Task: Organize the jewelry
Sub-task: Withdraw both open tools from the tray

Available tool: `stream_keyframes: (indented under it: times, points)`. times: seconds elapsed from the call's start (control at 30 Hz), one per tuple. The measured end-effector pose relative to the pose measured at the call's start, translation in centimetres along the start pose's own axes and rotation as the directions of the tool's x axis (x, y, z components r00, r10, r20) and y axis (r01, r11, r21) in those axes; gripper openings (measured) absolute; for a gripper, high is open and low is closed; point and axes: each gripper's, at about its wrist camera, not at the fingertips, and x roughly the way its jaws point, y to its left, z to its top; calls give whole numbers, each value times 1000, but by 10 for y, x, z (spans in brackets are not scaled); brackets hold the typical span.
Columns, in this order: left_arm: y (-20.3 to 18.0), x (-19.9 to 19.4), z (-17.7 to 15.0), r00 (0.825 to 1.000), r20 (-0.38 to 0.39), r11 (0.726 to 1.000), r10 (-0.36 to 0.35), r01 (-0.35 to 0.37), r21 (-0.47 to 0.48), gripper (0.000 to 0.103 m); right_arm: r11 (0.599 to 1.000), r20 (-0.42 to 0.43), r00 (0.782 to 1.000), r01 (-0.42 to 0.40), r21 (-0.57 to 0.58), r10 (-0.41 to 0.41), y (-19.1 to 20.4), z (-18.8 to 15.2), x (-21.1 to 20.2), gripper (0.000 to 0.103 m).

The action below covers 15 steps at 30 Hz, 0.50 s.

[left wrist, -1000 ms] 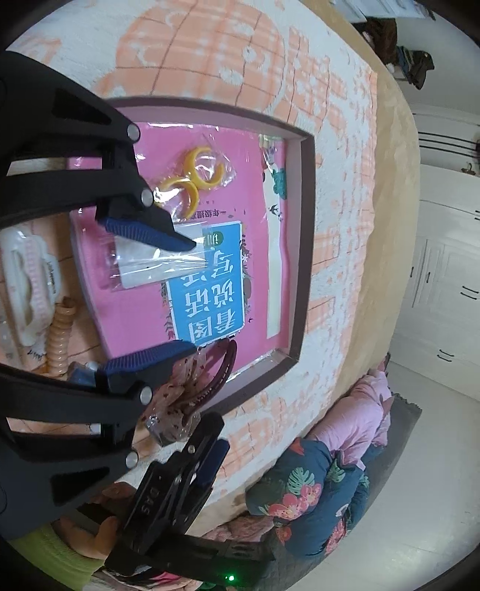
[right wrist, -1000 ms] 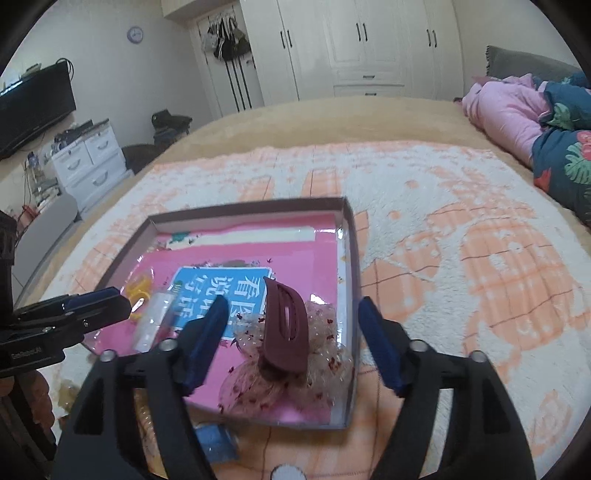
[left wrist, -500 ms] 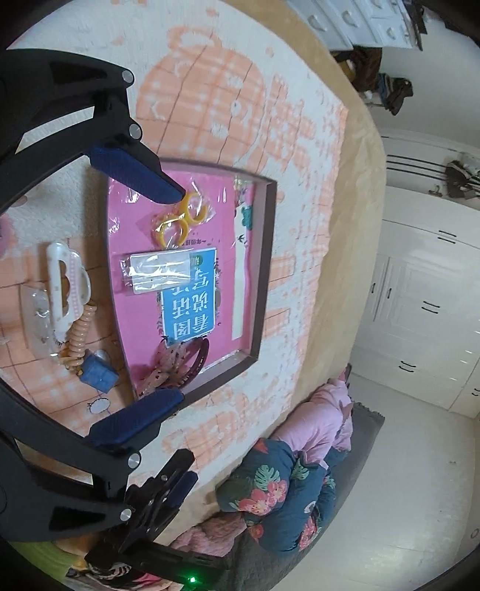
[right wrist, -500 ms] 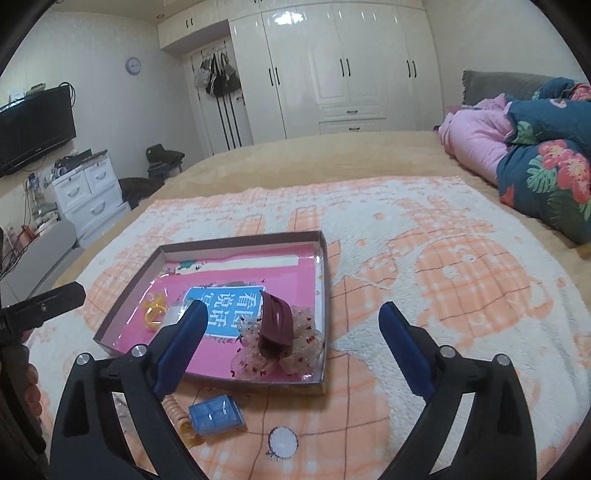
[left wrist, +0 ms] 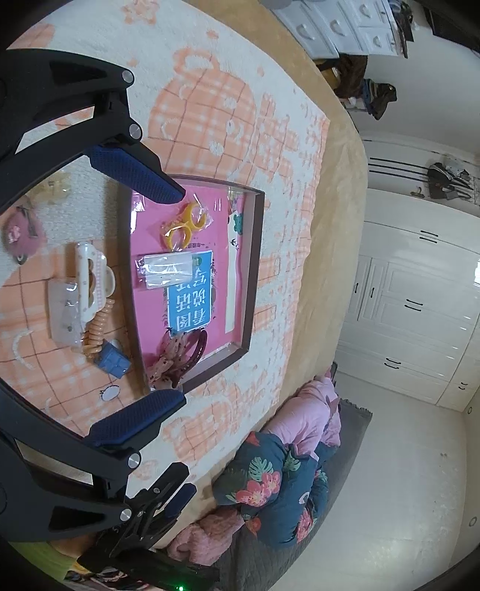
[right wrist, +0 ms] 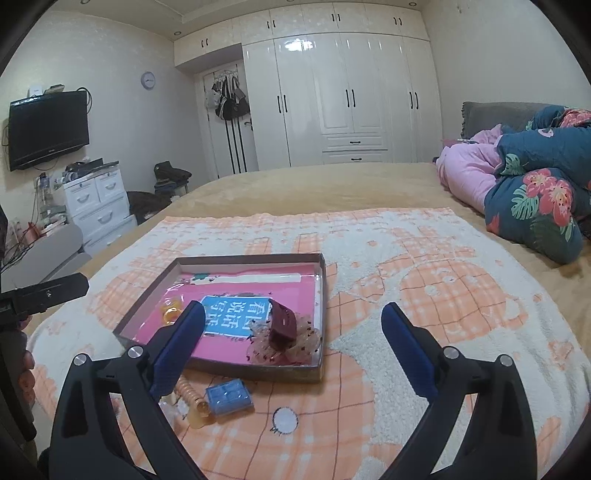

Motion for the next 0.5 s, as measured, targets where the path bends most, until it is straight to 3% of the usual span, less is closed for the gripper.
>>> stream_keyframes:
  times: [0.5]
  points:
    - [-9,-28,-19,999,23,999,23,-24,40,92,998,13,999,-38,-49,39,10,-13,-35,94]
